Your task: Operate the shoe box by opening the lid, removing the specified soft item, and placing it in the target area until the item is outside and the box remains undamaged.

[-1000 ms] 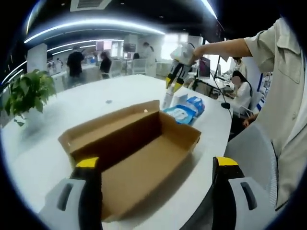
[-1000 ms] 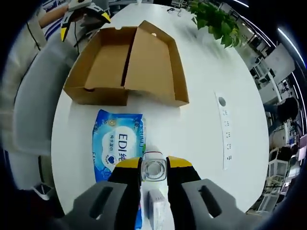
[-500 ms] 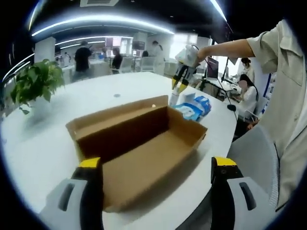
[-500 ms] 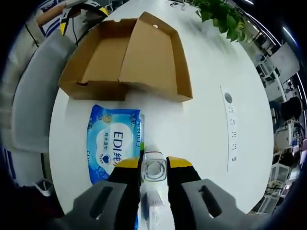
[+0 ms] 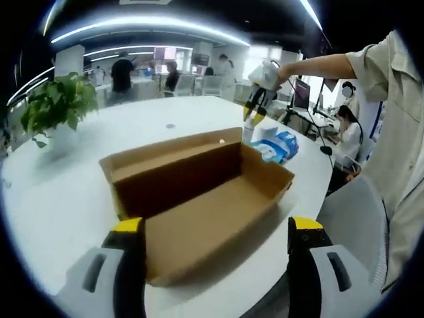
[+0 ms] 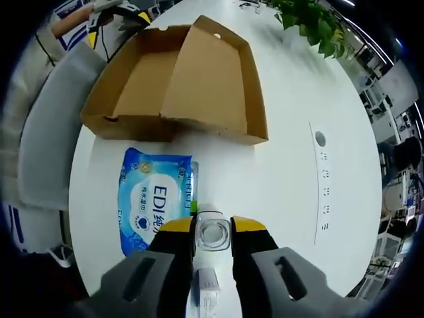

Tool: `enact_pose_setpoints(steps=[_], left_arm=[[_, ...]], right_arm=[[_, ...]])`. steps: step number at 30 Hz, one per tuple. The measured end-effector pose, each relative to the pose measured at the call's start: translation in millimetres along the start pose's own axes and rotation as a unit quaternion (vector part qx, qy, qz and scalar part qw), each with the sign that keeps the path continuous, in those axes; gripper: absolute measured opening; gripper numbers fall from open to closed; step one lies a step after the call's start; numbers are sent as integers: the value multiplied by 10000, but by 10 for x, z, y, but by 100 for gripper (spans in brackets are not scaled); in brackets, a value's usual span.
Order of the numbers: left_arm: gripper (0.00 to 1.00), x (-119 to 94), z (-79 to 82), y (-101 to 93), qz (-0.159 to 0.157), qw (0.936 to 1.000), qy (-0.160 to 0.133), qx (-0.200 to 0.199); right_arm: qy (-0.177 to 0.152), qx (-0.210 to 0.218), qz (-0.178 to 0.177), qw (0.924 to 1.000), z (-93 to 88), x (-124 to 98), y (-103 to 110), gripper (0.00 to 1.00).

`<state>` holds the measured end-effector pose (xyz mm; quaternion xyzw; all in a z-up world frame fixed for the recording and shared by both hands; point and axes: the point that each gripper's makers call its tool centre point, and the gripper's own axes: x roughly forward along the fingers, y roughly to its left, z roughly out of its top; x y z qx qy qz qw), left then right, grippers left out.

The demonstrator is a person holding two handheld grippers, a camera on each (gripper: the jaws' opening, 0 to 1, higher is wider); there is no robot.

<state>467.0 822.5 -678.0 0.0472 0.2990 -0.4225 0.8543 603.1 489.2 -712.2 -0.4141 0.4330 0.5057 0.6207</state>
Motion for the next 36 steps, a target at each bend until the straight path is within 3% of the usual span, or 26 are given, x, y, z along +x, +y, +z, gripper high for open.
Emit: enact_pose_setpoints(steps=[9,14,19,27,36], left_arm=[[87,-8,-34,45,67,9999,55,-85],[81,-19,-23,150,252,9995,53,-193],[66,-41,-51,294,577,9976,91,-364],[50,-90,-135,480,1028,9927,172,-608],[32,-147,-202,653,1469,9849,223,-894]], right_arm=[[-10,-24,-31,10000,8,-13,-46,24],[-152,85,-135,9998,96,-99,-53,27],[-432,596,-239,9970,266,-158,-70,31],[-898,1247,-467,9870,554,-195,-222,26],[-1082,1820,-624,9753,745,-80,-357,24]])
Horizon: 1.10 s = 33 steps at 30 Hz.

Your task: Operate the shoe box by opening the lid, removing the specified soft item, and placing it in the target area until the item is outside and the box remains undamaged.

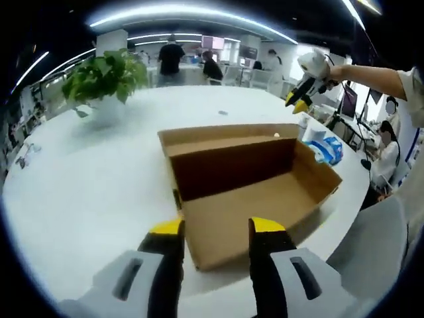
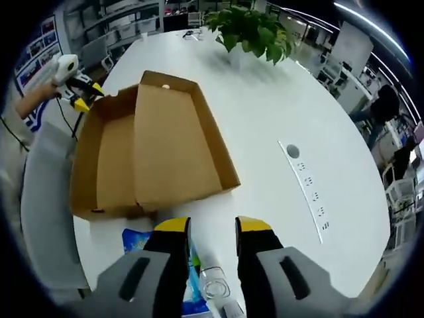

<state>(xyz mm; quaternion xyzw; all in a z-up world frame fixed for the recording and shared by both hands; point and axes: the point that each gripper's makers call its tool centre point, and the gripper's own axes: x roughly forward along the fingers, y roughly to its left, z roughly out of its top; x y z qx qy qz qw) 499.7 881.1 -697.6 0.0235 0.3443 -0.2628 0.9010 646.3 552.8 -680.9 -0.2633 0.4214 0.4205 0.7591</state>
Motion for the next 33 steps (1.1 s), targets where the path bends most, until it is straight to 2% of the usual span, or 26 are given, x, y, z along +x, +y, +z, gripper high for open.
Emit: enact_pose_setpoints(steps=[3,9,17,19,22,26,30,33], left_arm=[[26,-16,-14,72,139,9998,11,-162],[23,-17,-107,159,354,9987,175,-311],[15,-25,-208,188,441,9973,305,-492],[13,-33,-223,192,464,9968,313,-574],[8,-41,-253,207,509,9960,355,-640],[4,-36,-272,196,492,9951,363,-775],[4,-33,-275,201,495,9949,342,-808],[4,-33,-278,200,498,9949,325,-813]], right_arm=[[-54,282,-84,9996,40,69,-22,24],[-95,789,-178,9967,111,239,-17,25],[-75,1288,-288,9912,110,399,-27,25],[-104,1506,-340,9880,113,423,-42,26],[-139,2020,-377,9786,110,460,-42,27],[-128,2228,-400,9740,107,496,-17,22],[-81,2448,-438,9685,78,562,-6,23],[-77,2681,-671,9610,39,616,-99,22]])
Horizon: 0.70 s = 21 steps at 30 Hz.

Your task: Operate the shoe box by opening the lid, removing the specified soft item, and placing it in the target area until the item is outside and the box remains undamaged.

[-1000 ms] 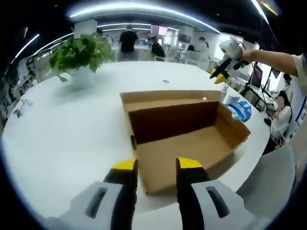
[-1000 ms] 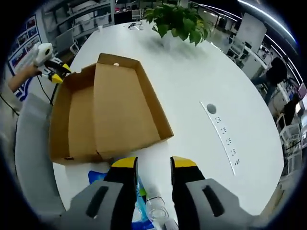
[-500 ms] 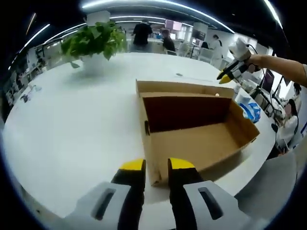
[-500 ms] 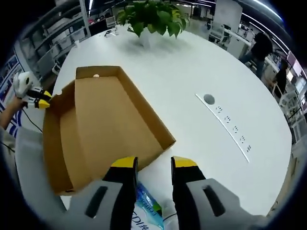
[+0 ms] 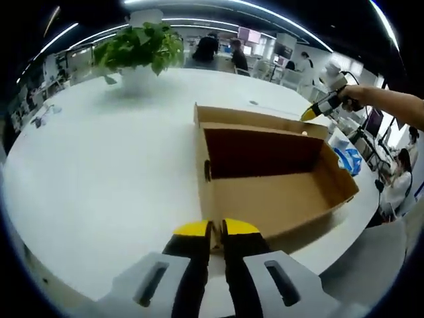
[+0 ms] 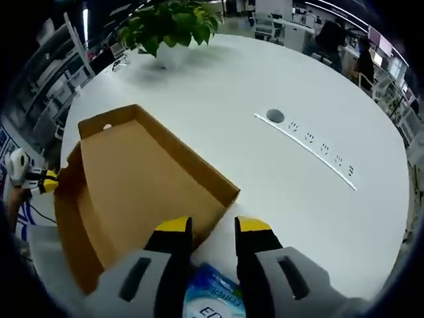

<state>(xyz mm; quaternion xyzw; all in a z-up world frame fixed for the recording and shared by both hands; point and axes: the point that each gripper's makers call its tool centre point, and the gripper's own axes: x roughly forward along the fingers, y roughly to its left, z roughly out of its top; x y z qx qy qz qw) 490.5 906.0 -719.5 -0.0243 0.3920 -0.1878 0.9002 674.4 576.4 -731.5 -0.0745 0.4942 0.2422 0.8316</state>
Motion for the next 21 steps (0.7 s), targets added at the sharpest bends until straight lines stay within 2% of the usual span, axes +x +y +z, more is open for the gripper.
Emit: enact_pose_setpoints(steps=[4,7,11,14,21], left_arm=[[4,-3,-1,-5,-3,10000,-39,-23],[4,1,1,-4,-4,10000,-53,-18],[4,4,4,-5,-31,10000,-66,-15],[3,4,4,-7,-40,10000,-66,-17],[3,6,6,-14,-90,9999,-52,-36]], right_arm=[[24,400,-128,9991,-24,62,-42,21],[69,712,-5,9974,-44,113,9,19],[155,933,-15,9955,-81,184,33,9],[191,1009,-195,9945,-102,206,-17,5],[136,1285,-340,9910,-84,170,-36,3]])
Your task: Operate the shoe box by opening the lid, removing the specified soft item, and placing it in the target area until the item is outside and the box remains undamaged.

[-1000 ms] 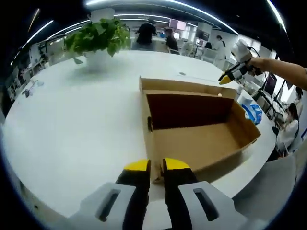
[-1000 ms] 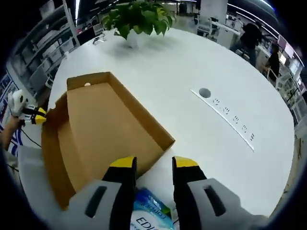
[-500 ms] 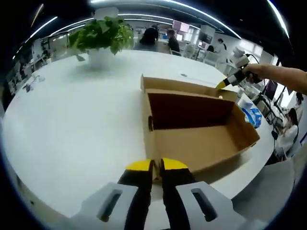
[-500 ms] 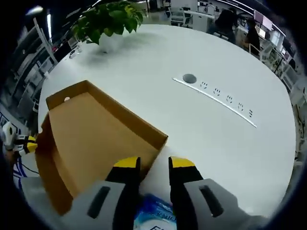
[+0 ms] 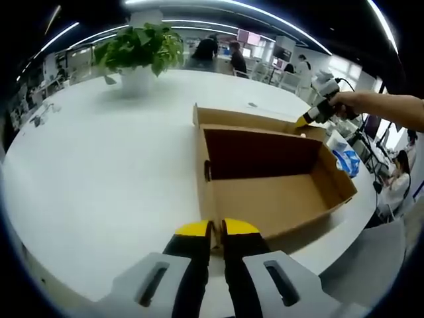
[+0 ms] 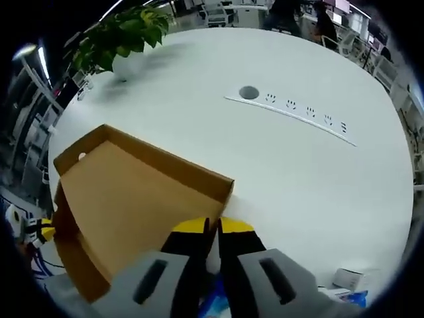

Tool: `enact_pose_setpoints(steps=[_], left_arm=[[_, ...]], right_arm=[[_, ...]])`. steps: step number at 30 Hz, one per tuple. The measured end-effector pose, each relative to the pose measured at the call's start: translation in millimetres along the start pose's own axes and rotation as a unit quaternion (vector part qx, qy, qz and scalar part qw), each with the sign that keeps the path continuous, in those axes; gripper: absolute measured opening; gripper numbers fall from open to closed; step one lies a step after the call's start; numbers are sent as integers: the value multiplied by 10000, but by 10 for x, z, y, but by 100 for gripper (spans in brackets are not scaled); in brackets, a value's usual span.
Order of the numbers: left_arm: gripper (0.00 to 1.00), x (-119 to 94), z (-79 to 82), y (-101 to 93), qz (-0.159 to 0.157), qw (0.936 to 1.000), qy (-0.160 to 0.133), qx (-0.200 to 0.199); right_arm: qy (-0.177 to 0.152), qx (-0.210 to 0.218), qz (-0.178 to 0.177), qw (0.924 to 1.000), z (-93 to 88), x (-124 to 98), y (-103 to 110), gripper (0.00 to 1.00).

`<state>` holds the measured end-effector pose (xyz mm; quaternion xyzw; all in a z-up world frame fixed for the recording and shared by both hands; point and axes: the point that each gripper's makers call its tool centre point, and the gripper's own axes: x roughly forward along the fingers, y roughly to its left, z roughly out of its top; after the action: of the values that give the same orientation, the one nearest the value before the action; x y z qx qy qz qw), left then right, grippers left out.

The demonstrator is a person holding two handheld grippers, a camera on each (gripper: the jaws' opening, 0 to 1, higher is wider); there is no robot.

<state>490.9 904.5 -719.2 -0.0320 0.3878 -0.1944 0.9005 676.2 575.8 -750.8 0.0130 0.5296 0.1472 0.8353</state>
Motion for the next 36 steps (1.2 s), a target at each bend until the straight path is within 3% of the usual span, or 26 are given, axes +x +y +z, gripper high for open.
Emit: enact_pose_setpoints(steps=[12,36], left_arm=[[3,2,-3,-8,-18,10000,0,-10],[3,9,-10,0,-34,10000,27,23]], right_arm=[[-171,124,-92,9997,46,-96,9,2],[-840,-198,-112,9962,213,-462,118,1]])
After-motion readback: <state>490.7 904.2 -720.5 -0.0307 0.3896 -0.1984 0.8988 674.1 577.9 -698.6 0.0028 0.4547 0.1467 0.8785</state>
